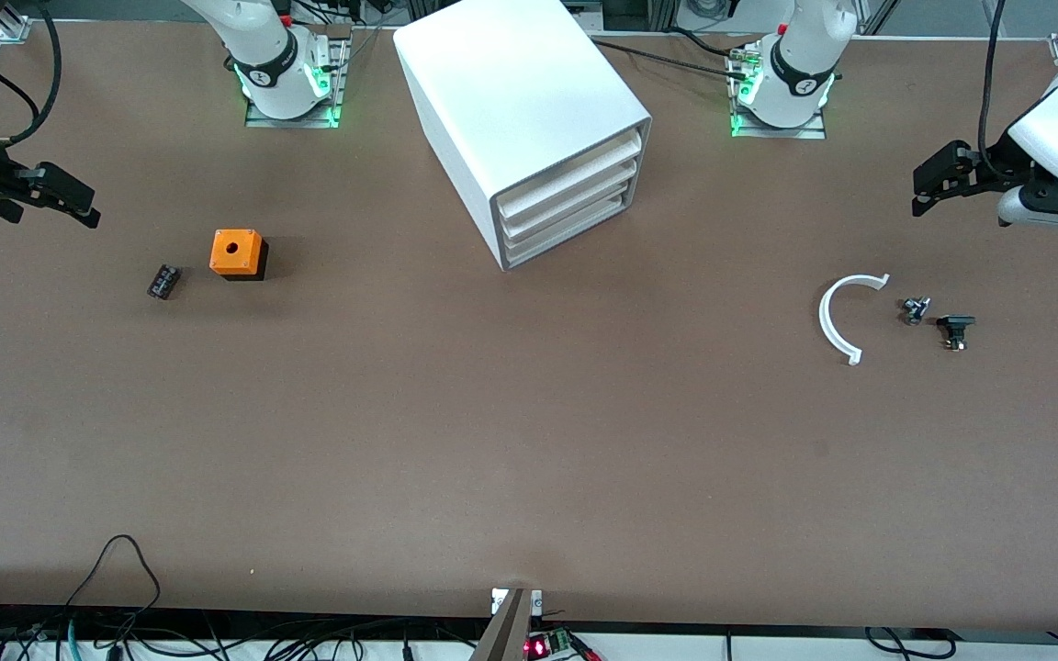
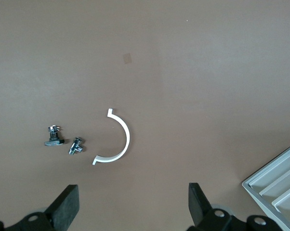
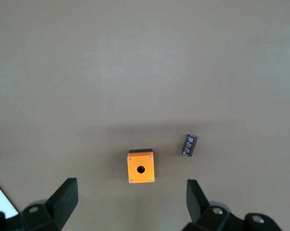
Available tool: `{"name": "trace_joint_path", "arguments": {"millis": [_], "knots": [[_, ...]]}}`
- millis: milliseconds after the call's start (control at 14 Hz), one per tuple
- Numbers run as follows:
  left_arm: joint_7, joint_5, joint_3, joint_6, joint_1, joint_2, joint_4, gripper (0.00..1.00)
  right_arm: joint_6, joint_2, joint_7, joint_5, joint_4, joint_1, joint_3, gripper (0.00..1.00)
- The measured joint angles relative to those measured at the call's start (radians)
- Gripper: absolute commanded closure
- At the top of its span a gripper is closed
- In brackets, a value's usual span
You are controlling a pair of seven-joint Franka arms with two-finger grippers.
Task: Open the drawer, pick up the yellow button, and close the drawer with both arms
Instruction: 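Move the left gripper toward the white drawer cabinet's front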
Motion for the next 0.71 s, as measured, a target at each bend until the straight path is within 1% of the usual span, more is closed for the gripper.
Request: {"name": "trace_joint_path", "arguments": {"millis": [714], "knots": [[0.000, 0.000, -0.011, -0.002, -0.002, 0.000, 0.002, 0.00, 0.000, 0.000, 0.000, 0.000, 0.000, 0.000, 0.000, 0.00]]}}
